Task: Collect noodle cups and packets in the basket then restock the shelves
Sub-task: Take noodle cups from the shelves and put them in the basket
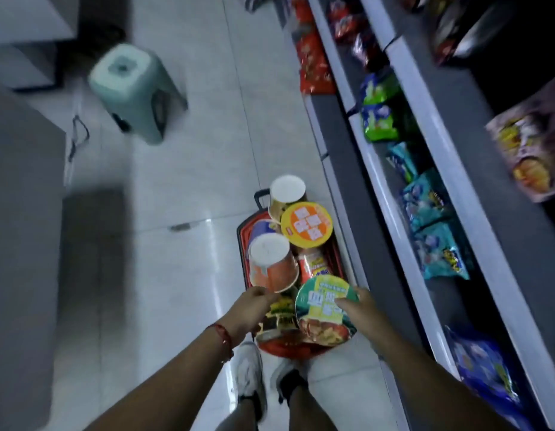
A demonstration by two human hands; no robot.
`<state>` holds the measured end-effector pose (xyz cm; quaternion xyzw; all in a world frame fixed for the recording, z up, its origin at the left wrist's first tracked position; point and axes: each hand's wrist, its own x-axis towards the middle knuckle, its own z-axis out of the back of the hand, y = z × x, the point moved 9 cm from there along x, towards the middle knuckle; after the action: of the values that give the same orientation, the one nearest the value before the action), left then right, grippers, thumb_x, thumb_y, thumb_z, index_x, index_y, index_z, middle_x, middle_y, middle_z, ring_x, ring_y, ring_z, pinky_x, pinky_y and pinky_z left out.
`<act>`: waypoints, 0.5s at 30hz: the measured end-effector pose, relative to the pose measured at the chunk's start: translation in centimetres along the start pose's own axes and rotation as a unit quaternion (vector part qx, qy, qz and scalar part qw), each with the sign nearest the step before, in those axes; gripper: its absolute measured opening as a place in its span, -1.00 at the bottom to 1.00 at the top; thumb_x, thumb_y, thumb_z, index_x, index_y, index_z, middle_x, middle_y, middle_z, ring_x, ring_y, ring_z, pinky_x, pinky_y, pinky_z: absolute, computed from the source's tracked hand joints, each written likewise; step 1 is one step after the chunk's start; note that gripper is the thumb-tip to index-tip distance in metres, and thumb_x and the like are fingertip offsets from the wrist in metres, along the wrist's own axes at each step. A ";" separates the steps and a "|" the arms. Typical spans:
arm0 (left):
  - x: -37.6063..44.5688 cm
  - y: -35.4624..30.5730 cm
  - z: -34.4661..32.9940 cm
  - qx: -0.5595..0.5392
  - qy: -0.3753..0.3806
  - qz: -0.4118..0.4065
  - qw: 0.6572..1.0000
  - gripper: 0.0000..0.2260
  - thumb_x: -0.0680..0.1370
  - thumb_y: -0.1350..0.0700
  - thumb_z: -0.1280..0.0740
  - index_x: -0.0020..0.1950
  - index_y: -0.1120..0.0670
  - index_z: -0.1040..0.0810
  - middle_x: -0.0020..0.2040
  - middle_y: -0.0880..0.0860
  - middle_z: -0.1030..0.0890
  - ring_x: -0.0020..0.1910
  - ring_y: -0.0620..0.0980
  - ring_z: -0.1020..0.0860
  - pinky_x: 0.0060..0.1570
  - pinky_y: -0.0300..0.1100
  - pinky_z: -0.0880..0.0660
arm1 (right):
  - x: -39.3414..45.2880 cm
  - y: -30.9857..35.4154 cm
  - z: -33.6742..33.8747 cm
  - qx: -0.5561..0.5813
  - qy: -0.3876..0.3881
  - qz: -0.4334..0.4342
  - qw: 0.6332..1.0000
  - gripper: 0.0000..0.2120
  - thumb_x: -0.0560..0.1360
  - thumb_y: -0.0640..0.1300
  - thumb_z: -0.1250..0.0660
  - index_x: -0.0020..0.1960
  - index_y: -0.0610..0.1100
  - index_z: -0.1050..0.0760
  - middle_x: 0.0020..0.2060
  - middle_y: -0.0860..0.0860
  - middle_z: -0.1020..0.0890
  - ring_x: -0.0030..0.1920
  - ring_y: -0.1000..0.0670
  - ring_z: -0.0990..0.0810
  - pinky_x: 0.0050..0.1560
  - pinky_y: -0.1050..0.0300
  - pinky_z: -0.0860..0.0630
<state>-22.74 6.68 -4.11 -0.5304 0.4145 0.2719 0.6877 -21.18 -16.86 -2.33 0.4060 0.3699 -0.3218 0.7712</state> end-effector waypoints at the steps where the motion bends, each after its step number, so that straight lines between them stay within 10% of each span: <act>1: 1.3 1.1 -1.4 -0.014 0.015 0.009 1.000 -0.92 0.60 0.13 -0.28 -0.09 0.05 -0.50 -0.23 0.08 -0.46 -0.36 -0.02 -0.42 -0.34 -0.21 -0.34 | 1.1 -1.5 0.1 0.036 -0.036 -0.023 0.998 -0.51 0.55 -0.18 -0.36 0.43 -0.22 -0.34 0.11 -0.07 -0.52 -0.01 -0.02 -0.52 -0.08 0.09 -0.47; 5: 4.6 3.2 -7.6 0.015 0.083 -0.051 0.995 -0.67 0.46 0.07 -0.42 0.21 -0.08 -0.49 0.04 -0.11 -0.63 -0.01 -0.11 -0.61 0.03 -0.21 -0.53 | 4.4 -6.2 -1.5 0.159 -0.010 -0.100 0.982 -0.70 0.60 -0.15 -0.30 0.32 -0.13 -0.41 -0.03 -0.02 -0.59 -0.13 0.06 -0.53 -0.27 0.15 -0.39; 10: 3.9 -0.1 -9.9 0.117 0.058 -0.238 0.962 0.04 0.29 -0.21 -0.59 0.58 -0.15 0.00 0.47 -0.09 -0.32 0.43 -0.07 -0.36 0.34 -0.04 -0.43 | 5.0 -7.0 0.3 0.224 -0.012 -0.109 0.968 -0.71 0.59 -0.10 -0.33 0.29 -0.09 -0.47 0.07 -0.09 -0.64 0.01 -0.11 -0.65 -0.21 0.07 -0.60; 15: -2.7 -11.8 -7.8 0.018 0.020 -0.340 0.940 -0.13 0.31 0.03 -0.63 0.47 -0.08 -0.19 0.34 -0.13 -0.48 0.35 -0.12 -0.46 0.31 -0.14 -0.44 | -0.7 -0.4 4.8 0.277 0.051 -0.035 0.959 -0.74 0.56 0.11 -0.31 0.11 -0.05 -0.53 -0.15 -0.04 -0.67 -0.28 0.00 -0.62 -0.31 0.15 -0.53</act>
<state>-16.74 -4.05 3.37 -0.6325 0.2283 0.0041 0.7401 -20.39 -21.10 -0.01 0.6062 0.3191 -0.4177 0.5969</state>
